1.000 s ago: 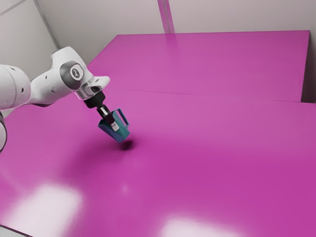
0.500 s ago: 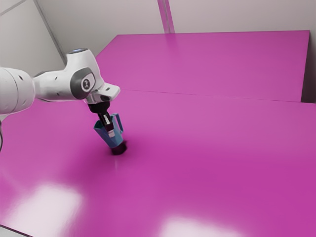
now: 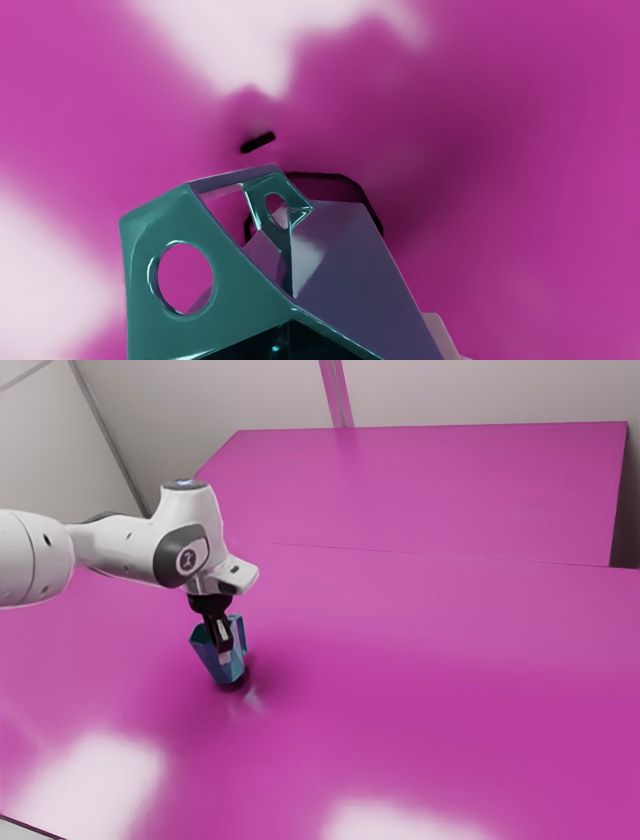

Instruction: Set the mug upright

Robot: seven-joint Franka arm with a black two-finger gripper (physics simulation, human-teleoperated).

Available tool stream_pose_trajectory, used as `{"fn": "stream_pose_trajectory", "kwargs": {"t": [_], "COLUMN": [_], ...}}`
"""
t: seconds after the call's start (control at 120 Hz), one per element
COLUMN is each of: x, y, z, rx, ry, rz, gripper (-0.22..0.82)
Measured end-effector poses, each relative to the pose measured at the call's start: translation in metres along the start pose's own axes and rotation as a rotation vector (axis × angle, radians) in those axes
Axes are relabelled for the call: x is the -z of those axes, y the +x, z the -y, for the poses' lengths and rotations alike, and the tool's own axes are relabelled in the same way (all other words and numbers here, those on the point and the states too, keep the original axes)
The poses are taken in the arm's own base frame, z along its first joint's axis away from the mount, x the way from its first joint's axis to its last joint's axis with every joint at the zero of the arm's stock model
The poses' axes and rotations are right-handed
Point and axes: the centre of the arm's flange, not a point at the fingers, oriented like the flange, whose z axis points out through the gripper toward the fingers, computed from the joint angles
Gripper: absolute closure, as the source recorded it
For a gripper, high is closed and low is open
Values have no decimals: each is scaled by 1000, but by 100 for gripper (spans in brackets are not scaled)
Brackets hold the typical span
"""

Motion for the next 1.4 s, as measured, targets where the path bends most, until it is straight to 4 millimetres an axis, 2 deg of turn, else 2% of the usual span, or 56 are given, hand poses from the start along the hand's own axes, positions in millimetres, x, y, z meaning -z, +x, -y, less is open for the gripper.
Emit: {"fn": "stream_pose_trajectory", "kwargs": {"t": [0.125, 0.408, 0.592, 0.733, 0.975, 1.117, 1.25, 1.4], "x": [-9, -21, -26, -16, 33, 75, 141, 208], "y": [-1, 2, -8, -13, -8, -5, -7, -25], "z": [-14, -22, -15, -7, -13, -11, 5, 24], "rx": [-10, 0, 48, 80, 78, 99, 166, 267], "ry": [15, 41, 31, 41, 106, 150, 202, 235], "rz": [40, 88, 93, 73, -6, -74, -158, -216], "gripper": [78, 78, 39, 20, 6, 3, 2, 1]}}
